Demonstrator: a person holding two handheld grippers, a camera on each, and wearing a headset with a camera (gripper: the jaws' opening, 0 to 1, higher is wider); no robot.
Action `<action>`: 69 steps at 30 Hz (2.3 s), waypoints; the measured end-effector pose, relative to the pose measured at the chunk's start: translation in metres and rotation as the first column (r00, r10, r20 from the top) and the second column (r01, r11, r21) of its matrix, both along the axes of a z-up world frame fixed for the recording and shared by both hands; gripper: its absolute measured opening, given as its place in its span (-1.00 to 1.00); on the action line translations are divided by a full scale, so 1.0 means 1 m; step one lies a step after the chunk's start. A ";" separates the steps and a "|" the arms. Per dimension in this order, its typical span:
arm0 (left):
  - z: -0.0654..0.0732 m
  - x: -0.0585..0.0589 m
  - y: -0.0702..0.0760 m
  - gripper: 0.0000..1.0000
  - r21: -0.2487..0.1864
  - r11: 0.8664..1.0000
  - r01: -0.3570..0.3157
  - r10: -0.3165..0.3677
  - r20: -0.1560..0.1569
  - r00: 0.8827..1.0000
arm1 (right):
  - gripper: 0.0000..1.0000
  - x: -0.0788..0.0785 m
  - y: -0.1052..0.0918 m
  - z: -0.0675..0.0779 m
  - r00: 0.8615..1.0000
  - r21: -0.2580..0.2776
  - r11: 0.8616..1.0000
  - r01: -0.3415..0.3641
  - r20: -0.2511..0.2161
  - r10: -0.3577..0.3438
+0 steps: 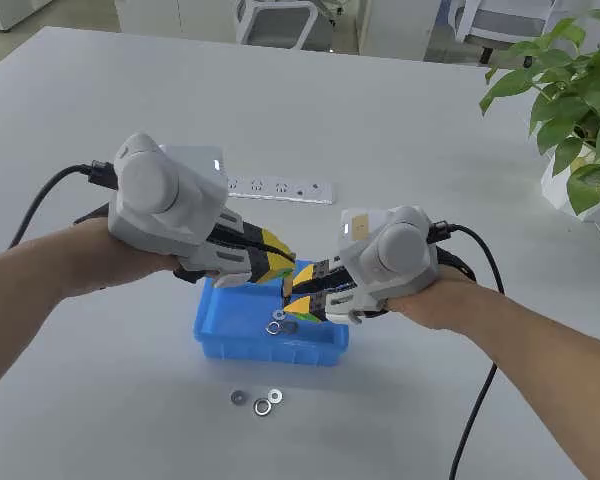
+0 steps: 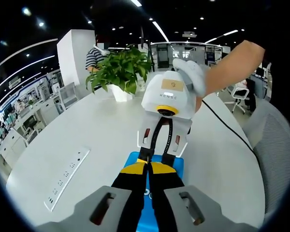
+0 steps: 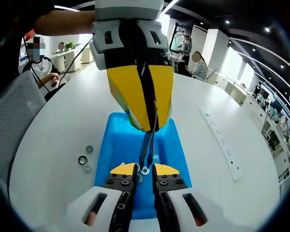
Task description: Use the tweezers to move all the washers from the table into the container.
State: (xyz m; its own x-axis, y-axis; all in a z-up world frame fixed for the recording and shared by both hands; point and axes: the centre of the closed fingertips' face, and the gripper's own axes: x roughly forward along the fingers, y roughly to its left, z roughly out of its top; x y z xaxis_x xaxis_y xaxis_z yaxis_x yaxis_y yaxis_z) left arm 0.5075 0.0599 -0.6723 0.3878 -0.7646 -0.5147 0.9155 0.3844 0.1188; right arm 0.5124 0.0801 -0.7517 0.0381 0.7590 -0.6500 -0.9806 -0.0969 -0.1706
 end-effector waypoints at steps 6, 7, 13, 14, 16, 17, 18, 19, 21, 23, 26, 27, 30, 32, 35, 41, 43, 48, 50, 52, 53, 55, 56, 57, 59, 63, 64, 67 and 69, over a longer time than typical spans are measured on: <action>0.010 -0.005 0.001 -0.90 -0.002 1.000 -0.006 0.006 0.007 1.000 | -0.68 -0.004 -0.005 0.011 1.000 0.005 1.000 0.018 0.014 -0.018; 0.012 -0.007 0.001 -0.90 -0.002 1.000 -0.007 0.007 0.011 1.000 | -0.66 -0.005 -0.007 0.012 1.000 0.004 1.000 0.022 0.016 -0.022; 0.021 -0.016 0.002 -0.90 -0.002 1.000 -0.007 0.007 0.016 1.000 | -0.56 -0.009 -0.016 0.026 0.998 0.018 0.998 0.057 0.020 -0.057; 0.022 -0.017 0.002 -0.90 -0.002 1.000 -0.008 0.008 0.016 1.000 | -0.55 -0.010 -0.017 0.028 0.998 0.020 0.998 0.062 0.019 -0.062; 0.025 -0.021 0.003 -0.90 -0.002 1.000 -0.008 0.008 0.016 1.000 | -0.53 -0.012 -0.021 0.032 0.997 0.021 0.997 0.069 0.026 -0.069; 0.026 -0.022 0.003 -0.90 -0.003 1.000 -0.009 0.009 0.017 1.000 | -0.51 -0.013 -0.022 0.034 0.997 0.027 0.996 0.080 0.021 -0.081; 0.029 -0.025 0.003 -0.90 -0.006 1.000 -0.010 0.010 0.019 1.000 | -0.47 -0.014 -0.023 0.036 0.996 0.029 0.996 0.085 0.017 -0.086; 0.030 -0.027 0.003 -0.90 -0.007 1.000 -0.009 0.009 0.021 1.000 | -0.46 -0.016 -0.025 0.037 0.996 0.028 0.996 0.088 0.020 -0.089; 0.032 -0.030 0.004 -0.90 -0.009 1.000 -0.012 0.013 0.022 1.000 | -0.44 -0.019 -0.027 0.040 0.995 0.035 0.995 0.099 0.024 -0.099; 0.033 -0.033 0.005 -0.90 -0.010 1.000 -0.013 0.014 0.026 1.000 | -0.41 -0.022 -0.029 0.043 0.994 0.046 0.993 0.109 0.020 -0.110; 0.035 -0.039 0.007 -0.90 -0.014 1.000 -0.015 0.015 0.028 0.999 | -0.37 -0.025 -0.032 0.044 0.992 0.044 0.992 0.120 0.022 -0.121; 0.035 -0.041 0.008 -0.90 -0.016 1.000 -0.017 0.018 0.027 0.999 | -0.35 -0.028 -0.034 0.044 0.992 0.048 0.991 0.127 0.018 -0.128; 0.035 -0.047 0.008 -0.90 -0.020 1.000 -0.017 0.018 0.026 1.000 | -0.29 -0.033 -0.037 0.044 0.990 0.049 0.989 0.136 0.019 -0.137; 0.034 -0.051 0.009 -0.90 -0.022 1.000 -0.017 0.017 0.022 1.000 | -0.26 -0.037 -0.039 0.042 0.990 0.048 0.989 0.142 0.014 -0.143; 0.032 -0.057 0.009 -0.90 -0.025 1.000 -0.018 0.018 0.017 1.000 | -0.20 -0.042 -0.041 0.043 0.987 0.057 0.986 0.159 0.005 -0.160; 0.030 -0.069 0.005 -0.90 -0.048 0.999 -0.008 0.008 0.006 1.000 | -0.12 -0.050 -0.048 0.038 0.984 0.053 0.983 0.177 0.005 -0.177; 0.029 -0.072 0.004 -0.90 -0.057 0.998 -0.005 0.005 0.005 1.000 | -0.08 -0.053 -0.051 0.036 0.982 0.056 0.980 0.190 -0.002 -0.191; 0.022 -0.081 0.003 -0.90 -0.045 0.999 0.013 -0.013 -0.006 1.000 | 0.01 -0.059 -0.056 0.035 0.974 0.072 0.972 0.225 -0.017 -0.224; 0.021 -0.084 0.002 -0.90 -0.053 0.999 0.013 -0.014 -0.008 1.000 | 0.04 -0.062 -0.058 0.033 0.970 0.075 0.967 0.242 -0.029 -0.241; 0.018 -0.086 0.002 -0.90 -0.050 0.999 0.010 -0.011 -0.008 1.000 | 0.08 -0.064 -0.061 0.031 0.967 0.075 0.964 0.255 -0.033 -0.253; 0.016 -0.088 0.002 -0.90 -0.050 0.999 0.011 -0.012 -0.011 1.000 | 0.10 -0.065 -0.062 0.030 0.965 0.077 0.962 0.262 -0.039 -0.260; 0.011 -0.091 0.001 -0.90 -0.049 0.999 0.014 -0.015 -0.019 1.000 | 0.17 -0.068 -0.064 0.028 0.960 0.070 0.958 0.279 -0.046 -0.276; 0.009 -0.092 0.001 -0.90 -0.046 0.999 0.014 -0.015 -0.020 1.000 | 0.18 -0.069 -0.065 0.027 0.960 0.070 0.957 0.281 -0.044 -0.278; 0.008 -0.093 0.001 -0.90 -0.046 0.999 0.015 -0.016 -0.023 1.000 | 0.19 -0.070 -0.066 0.027 0.958 0.074 0.955 0.287 -0.048 -0.284; 0.006 -0.096 0.001 -0.90 -0.052 0.998 0.018 -0.020 -0.027 0.999 | 0.25 -0.071 -0.067 0.026 0.953 0.079 0.950 0.301 -0.057 -0.297; 0.002 -0.101 -0.002 -0.90 -0.062 0.998 0.025 -0.027 -0.033 0.999 | 0.34 -0.073 -0.067 0.024 0.948 0.081 0.946 0.315 -0.064 -0.310; 0.000 -0.102 -0.002 -0.90 -0.059 0.998 0.027 -0.029 -0.037 0.999 | 0.35 -0.074 -0.068 0.024 0.947 0.081 0.944 0.320 -0.069 -0.315; -0.005 -0.106 -0.002 -0.90 -0.056 0.998 0.033 -0.035 -0.042 0.998 | 0.40 -0.076 -0.067 0.023 0.942 0.093 0.939 0.332 -0.082 -0.325; -0.008 -0.107 -0.002 -0.90 -0.059 0.998 0.033 -0.036 -0.048 0.998 | 0.45 -0.079 -0.066 0.021 0.938 0.094 0.936 0.340 -0.099 -0.331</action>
State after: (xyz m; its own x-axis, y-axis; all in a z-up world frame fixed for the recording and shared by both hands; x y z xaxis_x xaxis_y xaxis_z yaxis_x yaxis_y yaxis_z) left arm 0.4001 0.0578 -0.6800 0.3362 -0.8061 -0.4870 0.9324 0.3578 0.0515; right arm 0.4338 0.0137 -0.7305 0.2541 0.7769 -0.5761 -0.9635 0.2550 -0.0811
